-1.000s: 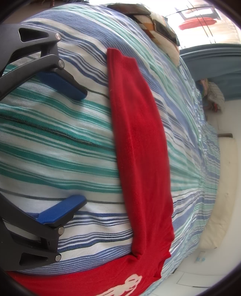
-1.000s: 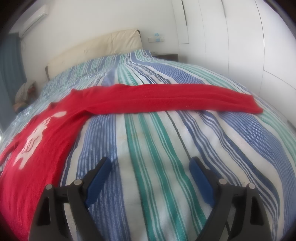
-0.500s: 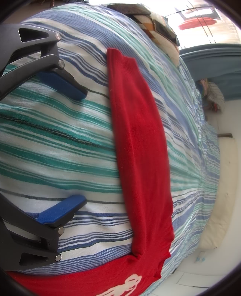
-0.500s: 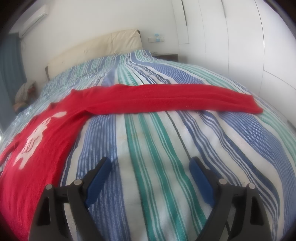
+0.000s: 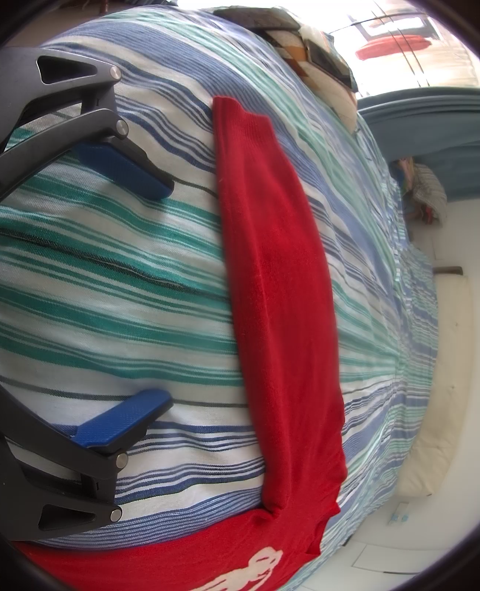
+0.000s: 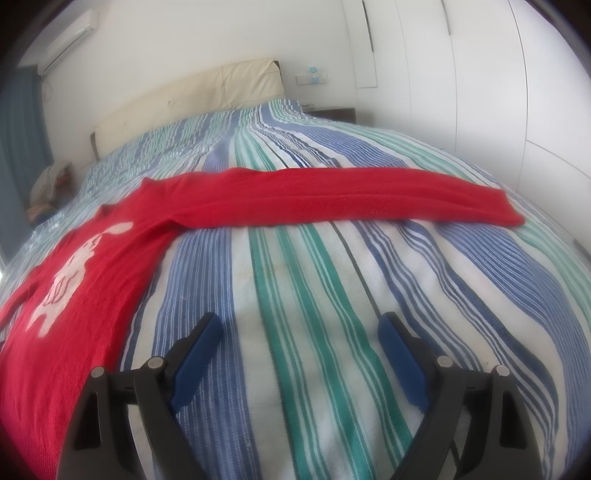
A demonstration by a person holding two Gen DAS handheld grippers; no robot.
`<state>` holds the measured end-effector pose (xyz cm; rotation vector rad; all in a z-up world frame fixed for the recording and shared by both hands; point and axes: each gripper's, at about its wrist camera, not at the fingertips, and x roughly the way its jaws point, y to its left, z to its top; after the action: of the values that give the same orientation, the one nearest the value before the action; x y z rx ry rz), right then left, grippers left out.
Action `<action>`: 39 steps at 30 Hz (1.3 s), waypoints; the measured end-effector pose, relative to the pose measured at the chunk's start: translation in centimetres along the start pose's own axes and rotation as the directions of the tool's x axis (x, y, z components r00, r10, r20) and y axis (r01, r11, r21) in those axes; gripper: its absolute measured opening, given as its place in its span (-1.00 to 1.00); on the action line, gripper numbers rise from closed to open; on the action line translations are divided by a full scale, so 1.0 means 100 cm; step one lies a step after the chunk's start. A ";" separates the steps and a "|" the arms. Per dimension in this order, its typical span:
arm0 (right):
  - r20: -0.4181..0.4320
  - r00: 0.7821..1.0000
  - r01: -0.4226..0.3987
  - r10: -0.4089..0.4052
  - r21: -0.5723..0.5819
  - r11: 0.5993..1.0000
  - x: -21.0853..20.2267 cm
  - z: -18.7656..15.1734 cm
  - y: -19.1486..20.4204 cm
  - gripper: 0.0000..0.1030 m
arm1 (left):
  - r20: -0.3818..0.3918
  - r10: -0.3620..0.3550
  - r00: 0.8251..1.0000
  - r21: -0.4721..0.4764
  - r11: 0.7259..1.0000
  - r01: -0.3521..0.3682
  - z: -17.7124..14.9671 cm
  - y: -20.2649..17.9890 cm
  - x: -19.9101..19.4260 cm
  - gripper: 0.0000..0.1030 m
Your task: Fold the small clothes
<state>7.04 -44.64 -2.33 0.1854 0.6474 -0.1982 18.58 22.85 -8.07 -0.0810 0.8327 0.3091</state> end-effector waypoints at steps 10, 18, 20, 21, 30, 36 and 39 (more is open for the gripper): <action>0.000 1.000 0.000 0.000 0.000 1.000 0.000 0.000 0.000 0.67 | 0.001 0.000 1.000 0.000 1.000 0.000 0.000 0.000 0.000 0.99; 0.001 1.000 -0.001 0.001 0.001 1.000 0.000 0.000 0.000 0.67 | -0.003 -0.007 1.000 0.001 1.000 0.007 0.000 0.000 0.002 0.99; 0.002 1.000 -0.002 0.002 0.001 1.000 0.000 0.000 0.000 0.67 | -0.005 -0.011 1.000 -0.002 1.000 0.011 0.000 0.001 0.002 0.99; 0.002 1.000 -0.002 0.002 0.002 1.000 0.000 0.000 0.000 0.67 | -0.005 -0.012 1.000 -0.002 1.000 0.012 0.001 0.002 0.003 0.99; 0.000 1.000 0.005 -0.005 -0.004 1.000 0.001 0.000 0.001 0.67 | -0.001 -0.009 1.000 0.000 1.000 0.009 0.000 0.001 0.004 0.99; 0.006 1.000 0.006 -0.006 -0.001 1.000 0.001 0.000 0.001 0.67 | -0.007 0.002 1.000 0.011 1.000 -0.001 0.001 -0.001 0.005 0.99; 0.010 1.000 0.003 -0.004 0.003 1.000 0.000 -0.001 0.000 0.67 | -0.009 0.006 1.000 0.014 1.000 -0.006 0.001 -0.002 0.005 0.99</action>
<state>7.04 -44.61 -2.39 0.1864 0.6379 -0.2035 19.04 22.78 -8.43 -0.0669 0.8441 0.3091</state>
